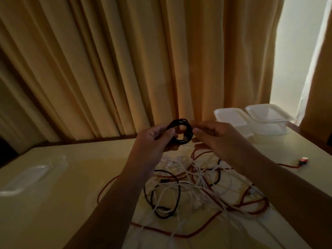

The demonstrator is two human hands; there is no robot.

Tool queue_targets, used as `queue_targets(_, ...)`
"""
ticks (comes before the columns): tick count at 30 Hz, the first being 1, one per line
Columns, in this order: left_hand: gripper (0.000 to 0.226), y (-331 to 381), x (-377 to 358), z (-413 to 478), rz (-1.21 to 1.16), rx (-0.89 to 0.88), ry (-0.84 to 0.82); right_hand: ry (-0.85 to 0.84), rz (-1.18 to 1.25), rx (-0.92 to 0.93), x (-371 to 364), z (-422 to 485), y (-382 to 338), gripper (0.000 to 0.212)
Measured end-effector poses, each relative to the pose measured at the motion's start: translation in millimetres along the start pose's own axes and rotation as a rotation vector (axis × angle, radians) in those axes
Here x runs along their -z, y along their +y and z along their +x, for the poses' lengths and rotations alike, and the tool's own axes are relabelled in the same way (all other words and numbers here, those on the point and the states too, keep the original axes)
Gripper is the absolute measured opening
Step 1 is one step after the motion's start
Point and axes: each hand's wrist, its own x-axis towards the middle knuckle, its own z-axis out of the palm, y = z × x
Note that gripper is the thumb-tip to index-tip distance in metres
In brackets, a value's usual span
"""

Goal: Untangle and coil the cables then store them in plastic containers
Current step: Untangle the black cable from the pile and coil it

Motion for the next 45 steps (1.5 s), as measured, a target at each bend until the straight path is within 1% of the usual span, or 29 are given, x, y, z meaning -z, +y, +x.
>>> queue_targets(3, 0.016, 15.7, 58.9, -17.3, -0.022, 0.004, 0.125, -0.08, -0.138, 0.071, -53.2, 14.7, -22.1, 0.035)
queue_targets(6, 0.017, 23.8, 130.0, -39.7, -0.009, 0.024, 0.272, -0.213, -0.237, 0.159, -124.5, 23.1, -40.5, 0.038)
queue_targets(8, 0.015, 22.8, 177.5, -54.1, 0.031, 0.049, 0.367, -0.322, -0.317, 0.224, -173.2, 23.1, -51.9, 0.037)
queue_targets(9, 0.013, 21.1, 211.6, -65.9, 0.06, 0.061, 0.436, -0.386, -0.347, 0.267, -209.4, 22.6, -58.4, 0.037)
queue_targets(13, 0.007, 4.9, 291.4, -77.5, 0.166, 0.152, 0.605, -0.517, -0.411, 0.346, -292.9, 27.4, -55.2, 0.043)
queue_targets(15, 0.009, -2.1, 325.9, -78.3, 0.232, 0.195, 0.682, -0.559, -0.451, 0.358, -328.8, 35.4, -49.7, 0.046)
queue_targets(18, 0.012, -11.7, 371.7, -70.9, 0.327, 0.242, 0.751, -0.597, -0.518, 0.362, -369.8, 49.5, -42.3, 0.048)
queue_targets(22, 0.006, -29.1, 416.7, -43.5, 0.472, 0.292, 0.783, -0.649, -0.621, 0.392, -405.0, 69.7, -25.9, 0.05)
queue_targets(25, 0.01, -45.9, 431.8, -19.0, 0.572, 0.35, 0.749, -0.7, -0.699, 0.406, -419.9, 77.4, -11.1, 0.052)
queue_targets(27, 0.011, -59.5, 436.5, -0.6, 0.638, 0.386, 0.692, -0.715, -0.737, 0.399, -428.0, 80.5, -1.8, 0.051)
queue_targets(31, 0.002, -83.0, 436.2, 31.0, 0.848, 0.416, 0.518, -0.654, -0.741, 0.453, -439.9, 78.1, 11.2, 0.048)
queue_targets(34, 0.012, -89.9, 432.2, 45.6, 1.109, 0.388, 0.387, -0.602, -0.686, 0.468, -448.6, 70.3, 13.9, 0.049)
queue_targets(37, 0.016, -96.4, 432.5, 55.0, 1.365, 0.34, 0.287, -0.598, -0.67, 0.508, -455.8, 61.7, 14.7, 0.052)
queue_targets(41, 0.019, -101.6, 427.7, 60.6, 1.591, 0.376, 0.162, -0.61, -0.679, 0.539, -461.9, 61.2, 14.5, 0.055)
queue_targets(45, 0.022, -98.6, 425.3, 59.3, 1.748, 0.307, 0.037, -0.614, -0.666, 0.517, -459.1, 62.9, 12.4, 0.057)
